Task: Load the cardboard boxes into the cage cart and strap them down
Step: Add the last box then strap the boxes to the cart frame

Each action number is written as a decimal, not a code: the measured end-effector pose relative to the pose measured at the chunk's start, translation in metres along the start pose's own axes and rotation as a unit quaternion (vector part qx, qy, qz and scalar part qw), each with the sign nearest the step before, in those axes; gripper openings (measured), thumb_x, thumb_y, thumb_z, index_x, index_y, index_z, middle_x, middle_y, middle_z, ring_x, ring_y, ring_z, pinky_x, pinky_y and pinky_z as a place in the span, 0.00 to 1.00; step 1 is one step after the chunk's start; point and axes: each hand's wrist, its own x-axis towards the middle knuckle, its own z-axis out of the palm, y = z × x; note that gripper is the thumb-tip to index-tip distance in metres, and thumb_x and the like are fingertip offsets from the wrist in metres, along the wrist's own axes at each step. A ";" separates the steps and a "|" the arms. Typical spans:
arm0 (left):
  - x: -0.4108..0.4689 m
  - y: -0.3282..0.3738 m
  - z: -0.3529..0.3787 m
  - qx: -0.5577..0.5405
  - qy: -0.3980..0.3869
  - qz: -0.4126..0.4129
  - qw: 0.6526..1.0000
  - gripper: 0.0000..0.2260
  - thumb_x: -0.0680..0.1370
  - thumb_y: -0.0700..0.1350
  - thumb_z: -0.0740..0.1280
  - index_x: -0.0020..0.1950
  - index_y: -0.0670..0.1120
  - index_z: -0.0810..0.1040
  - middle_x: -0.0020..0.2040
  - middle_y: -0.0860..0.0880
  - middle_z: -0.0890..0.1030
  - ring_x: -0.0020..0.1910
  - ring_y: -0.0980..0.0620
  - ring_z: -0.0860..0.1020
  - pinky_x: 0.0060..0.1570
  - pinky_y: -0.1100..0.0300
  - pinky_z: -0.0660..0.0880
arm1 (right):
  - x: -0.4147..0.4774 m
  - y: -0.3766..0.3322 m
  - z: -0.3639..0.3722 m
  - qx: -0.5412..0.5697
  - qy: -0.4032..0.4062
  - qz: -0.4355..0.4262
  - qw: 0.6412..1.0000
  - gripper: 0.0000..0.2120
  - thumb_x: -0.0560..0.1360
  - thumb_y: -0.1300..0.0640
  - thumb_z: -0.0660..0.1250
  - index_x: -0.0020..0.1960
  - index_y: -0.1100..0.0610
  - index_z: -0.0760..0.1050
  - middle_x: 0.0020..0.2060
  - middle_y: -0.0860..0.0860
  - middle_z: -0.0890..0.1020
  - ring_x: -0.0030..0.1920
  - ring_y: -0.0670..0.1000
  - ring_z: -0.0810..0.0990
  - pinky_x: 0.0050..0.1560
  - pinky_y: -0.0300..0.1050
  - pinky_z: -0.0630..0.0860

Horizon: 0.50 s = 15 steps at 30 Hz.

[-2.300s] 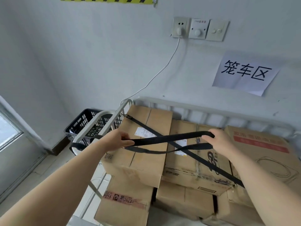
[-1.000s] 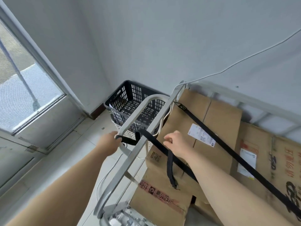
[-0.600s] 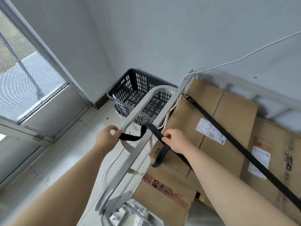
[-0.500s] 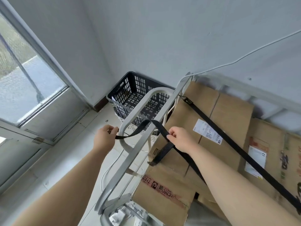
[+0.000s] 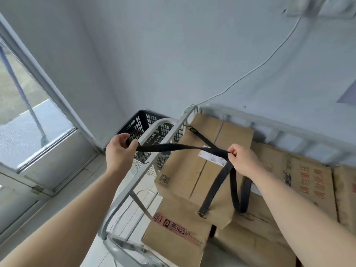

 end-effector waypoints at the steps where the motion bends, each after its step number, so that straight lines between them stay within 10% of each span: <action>1: -0.007 0.008 0.003 -0.015 -0.006 -0.009 1.000 0.15 0.73 0.50 0.72 0.57 0.47 0.76 0.43 0.50 0.80 0.39 0.53 0.77 0.37 0.65 0.72 | -0.007 0.009 -0.008 -0.004 0.014 0.005 1.000 0.04 0.78 0.57 0.60 0.47 0.50 0.72 0.40 0.49 0.79 0.41 0.53 0.77 0.41 0.47 0.75; 9: -0.071 0.025 0.042 -0.036 -0.074 -0.093 0.992 0.19 0.75 0.52 0.66 0.62 0.43 0.77 0.43 0.46 0.84 0.36 0.47 0.84 0.42 0.49 0.82 | -0.058 0.073 -0.065 -0.035 0.065 0.045 0.996 0.06 0.79 0.57 0.59 0.45 0.51 0.73 0.38 0.50 0.79 0.38 0.52 0.76 0.39 0.47 0.75; 15: -0.098 0.023 0.067 -0.114 -0.083 -0.241 0.960 0.04 0.72 0.35 0.68 0.38 0.39 0.74 0.37 0.41 0.77 0.37 0.45 0.76 0.38 0.55 0.75 | -0.091 0.108 -0.095 -0.031 0.084 0.055 0.994 0.05 0.79 0.57 0.59 0.48 0.52 0.73 0.42 0.50 0.78 0.41 0.51 0.77 0.41 0.47 0.75</action>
